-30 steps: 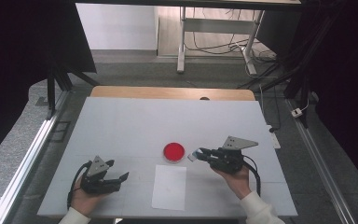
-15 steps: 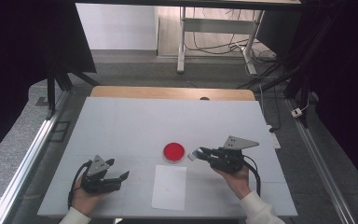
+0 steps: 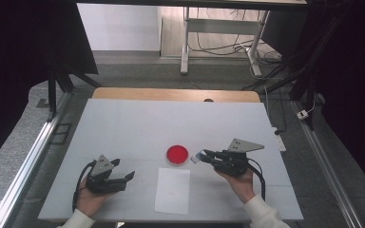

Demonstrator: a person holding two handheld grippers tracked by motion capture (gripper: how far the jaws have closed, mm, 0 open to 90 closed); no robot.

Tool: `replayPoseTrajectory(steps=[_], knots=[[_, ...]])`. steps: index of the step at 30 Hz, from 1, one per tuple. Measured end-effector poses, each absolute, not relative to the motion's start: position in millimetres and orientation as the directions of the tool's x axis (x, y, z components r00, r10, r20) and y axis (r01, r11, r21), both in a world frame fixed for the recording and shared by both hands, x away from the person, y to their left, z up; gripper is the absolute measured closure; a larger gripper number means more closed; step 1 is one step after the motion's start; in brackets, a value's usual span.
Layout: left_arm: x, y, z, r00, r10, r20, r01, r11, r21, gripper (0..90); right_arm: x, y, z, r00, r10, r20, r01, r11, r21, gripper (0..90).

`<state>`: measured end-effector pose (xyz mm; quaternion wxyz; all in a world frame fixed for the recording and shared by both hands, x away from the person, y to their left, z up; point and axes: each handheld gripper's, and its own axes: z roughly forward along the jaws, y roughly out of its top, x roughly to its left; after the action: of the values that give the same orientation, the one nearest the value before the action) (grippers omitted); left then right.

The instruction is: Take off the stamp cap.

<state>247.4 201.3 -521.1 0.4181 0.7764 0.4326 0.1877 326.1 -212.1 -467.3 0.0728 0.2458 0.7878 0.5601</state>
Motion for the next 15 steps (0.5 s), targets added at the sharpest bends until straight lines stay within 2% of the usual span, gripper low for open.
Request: replayPoseTrajectory(steps=[15], knots=[[260.5,175.3,-507.2,0.599,0.8,-0.022,0.472,-0.331,0.817,25.5,325.7,-211.1,-467.8,-0.864,0.477,0.162,0.305,0.238,0.922,75.2]])
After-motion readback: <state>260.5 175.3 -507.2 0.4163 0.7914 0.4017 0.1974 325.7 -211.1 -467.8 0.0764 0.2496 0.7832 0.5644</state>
